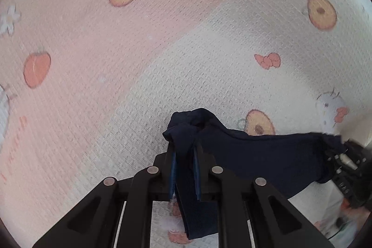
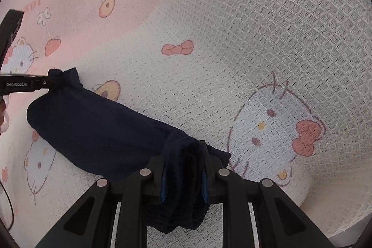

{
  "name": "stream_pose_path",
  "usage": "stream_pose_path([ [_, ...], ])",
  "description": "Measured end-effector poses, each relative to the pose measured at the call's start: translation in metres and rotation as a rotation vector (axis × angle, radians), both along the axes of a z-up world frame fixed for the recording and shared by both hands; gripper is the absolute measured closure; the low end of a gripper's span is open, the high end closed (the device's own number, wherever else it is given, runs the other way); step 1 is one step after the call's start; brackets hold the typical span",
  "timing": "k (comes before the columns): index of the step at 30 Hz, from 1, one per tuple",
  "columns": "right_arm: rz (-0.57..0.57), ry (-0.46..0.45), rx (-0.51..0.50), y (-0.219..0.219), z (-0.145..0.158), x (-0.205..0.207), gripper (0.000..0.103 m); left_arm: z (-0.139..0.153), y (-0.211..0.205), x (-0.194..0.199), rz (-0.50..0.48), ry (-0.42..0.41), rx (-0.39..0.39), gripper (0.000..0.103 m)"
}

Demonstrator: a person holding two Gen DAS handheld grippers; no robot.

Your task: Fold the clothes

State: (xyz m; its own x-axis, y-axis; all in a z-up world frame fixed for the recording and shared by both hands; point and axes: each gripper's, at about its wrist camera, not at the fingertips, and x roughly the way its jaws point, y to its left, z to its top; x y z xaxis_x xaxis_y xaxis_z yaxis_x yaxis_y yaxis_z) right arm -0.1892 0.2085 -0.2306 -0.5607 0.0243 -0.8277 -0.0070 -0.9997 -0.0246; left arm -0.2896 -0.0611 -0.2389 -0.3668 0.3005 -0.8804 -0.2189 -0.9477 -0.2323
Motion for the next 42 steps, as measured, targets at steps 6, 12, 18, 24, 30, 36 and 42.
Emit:
stream_pose_path([
  [6,-0.036,0.055,-0.001,0.001,0.013,0.01,0.032,0.009,-0.042,-0.005,0.147,-0.162,0.334,0.091],
  [12,-0.179,0.092,-0.066,0.016,0.029,0.036,0.028,0.027,-0.058,0.011,0.256,-0.138,0.313,0.058],
  [18,-0.301,0.106,-0.228,0.034,0.042,0.059,0.028,0.032,-0.059,0.029,0.262,-0.144,0.338,0.046],
  [24,-0.326,0.135,-0.264,0.024,0.052,0.073,0.028,0.044,-0.049,0.049,0.216,-0.122,0.33,0.046],
  [30,-0.344,0.106,-0.341,0.024,0.044,0.081,0.028,0.04,-0.04,0.071,0.207,-0.131,0.404,0.046],
  [36,-0.386,0.062,-0.427,0.029,0.027,0.085,0.028,0.016,-0.031,0.089,0.244,-0.197,0.464,0.046],
  [42,-0.428,0.02,-0.636,0.035,0.012,0.096,0.028,-0.008,-0.027,0.102,0.321,-0.239,0.53,0.046],
])
